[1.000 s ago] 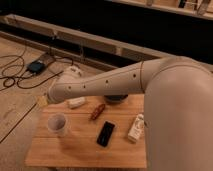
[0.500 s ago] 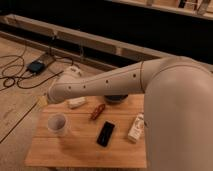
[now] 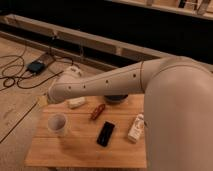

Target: Move the arm in a circular motion

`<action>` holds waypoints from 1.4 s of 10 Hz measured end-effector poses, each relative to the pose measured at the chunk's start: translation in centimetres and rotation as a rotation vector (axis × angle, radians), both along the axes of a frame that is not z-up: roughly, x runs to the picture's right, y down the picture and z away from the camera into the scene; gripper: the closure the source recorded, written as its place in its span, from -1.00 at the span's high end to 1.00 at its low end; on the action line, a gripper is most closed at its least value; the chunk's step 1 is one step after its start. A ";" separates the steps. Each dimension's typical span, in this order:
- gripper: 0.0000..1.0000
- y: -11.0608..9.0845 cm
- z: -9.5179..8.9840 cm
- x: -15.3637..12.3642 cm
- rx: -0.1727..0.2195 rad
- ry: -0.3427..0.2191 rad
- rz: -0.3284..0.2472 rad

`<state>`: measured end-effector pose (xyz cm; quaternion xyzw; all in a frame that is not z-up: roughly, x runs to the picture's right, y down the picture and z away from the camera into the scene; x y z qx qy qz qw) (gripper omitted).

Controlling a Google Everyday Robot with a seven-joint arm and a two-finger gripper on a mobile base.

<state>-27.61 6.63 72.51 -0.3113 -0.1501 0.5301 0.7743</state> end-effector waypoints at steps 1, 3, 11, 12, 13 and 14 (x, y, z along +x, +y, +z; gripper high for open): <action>0.39 0.0 0.0 0.0 0.000 0.003 -0.003; 0.39 0.4 -1.2 -0.7 -0.009 0.002 -0.040; 0.39 4.9 -9.7 3.6 -0.016 0.087 -0.117; 0.39 5.6 -9.7 5.1 -0.038 0.110 -0.094; 0.39 6.1 -9.6 6.6 -0.057 0.132 -0.074; 0.39 6.6 -9.5 8.4 -0.079 0.160 -0.050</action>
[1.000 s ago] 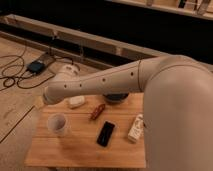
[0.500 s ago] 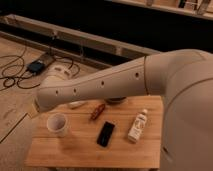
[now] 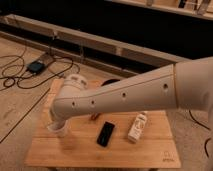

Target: Move the arm in a circular motion

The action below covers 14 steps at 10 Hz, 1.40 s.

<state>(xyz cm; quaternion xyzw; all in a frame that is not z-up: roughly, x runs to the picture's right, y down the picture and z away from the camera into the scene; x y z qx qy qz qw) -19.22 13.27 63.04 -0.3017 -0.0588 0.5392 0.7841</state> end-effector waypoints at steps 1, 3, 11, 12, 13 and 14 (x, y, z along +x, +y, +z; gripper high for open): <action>0.39 0.5 0.2 1.6 -0.017 0.028 0.016; 0.39 1.2 0.8 5.5 -0.056 0.098 0.032; 0.39 -3.0 6.4 19.0 -0.172 0.322 0.011; 0.39 -3.7 7.2 20.3 -0.178 0.345 0.017; 0.39 -5.0 8.4 22.0 -0.179 0.380 0.024; 0.39 -6.6 9.7 22.9 -0.167 0.406 0.021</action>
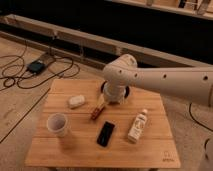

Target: Move the arm in a circular motion

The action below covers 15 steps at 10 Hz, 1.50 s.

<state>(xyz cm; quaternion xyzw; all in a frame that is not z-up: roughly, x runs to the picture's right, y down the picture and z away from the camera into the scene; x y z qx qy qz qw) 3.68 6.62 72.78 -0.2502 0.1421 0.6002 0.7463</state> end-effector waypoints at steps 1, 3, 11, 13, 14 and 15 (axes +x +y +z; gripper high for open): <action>0.39 -1.2 1.0 0.2 0.009 0.015 -0.011; 0.39 -5.2 3.6 -0.9 0.045 0.034 -0.054; 0.39 -12.8 6.5 -16.5 0.092 -0.104 -0.344; 0.39 -12.0 4.5 -22.4 0.116 -0.199 -0.436; 0.39 -11.2 3.2 -24.8 0.130 -0.242 -0.474; 0.39 -10.3 2.0 -26.5 0.139 -0.276 -0.504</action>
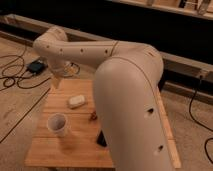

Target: Move the arm in a circular motion

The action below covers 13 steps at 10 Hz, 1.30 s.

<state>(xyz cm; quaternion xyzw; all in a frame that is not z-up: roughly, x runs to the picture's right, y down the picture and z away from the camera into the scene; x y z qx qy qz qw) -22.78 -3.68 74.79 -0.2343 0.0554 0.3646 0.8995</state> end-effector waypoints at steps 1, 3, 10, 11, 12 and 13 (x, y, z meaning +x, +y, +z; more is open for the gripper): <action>0.39 1.2 -1.5 -1.5 0.007 -0.034 -0.035; 0.39 4.3 -4.4 -2.8 0.005 -0.069 -0.071; 0.39 16.4 -11.3 5.4 -0.126 0.032 0.056; 0.39 17.8 -11.8 8.0 -0.152 0.071 0.112; 0.39 19.1 -12.2 11.0 -0.175 0.117 0.171; 0.39 20.0 -12.4 13.5 -0.190 0.152 0.218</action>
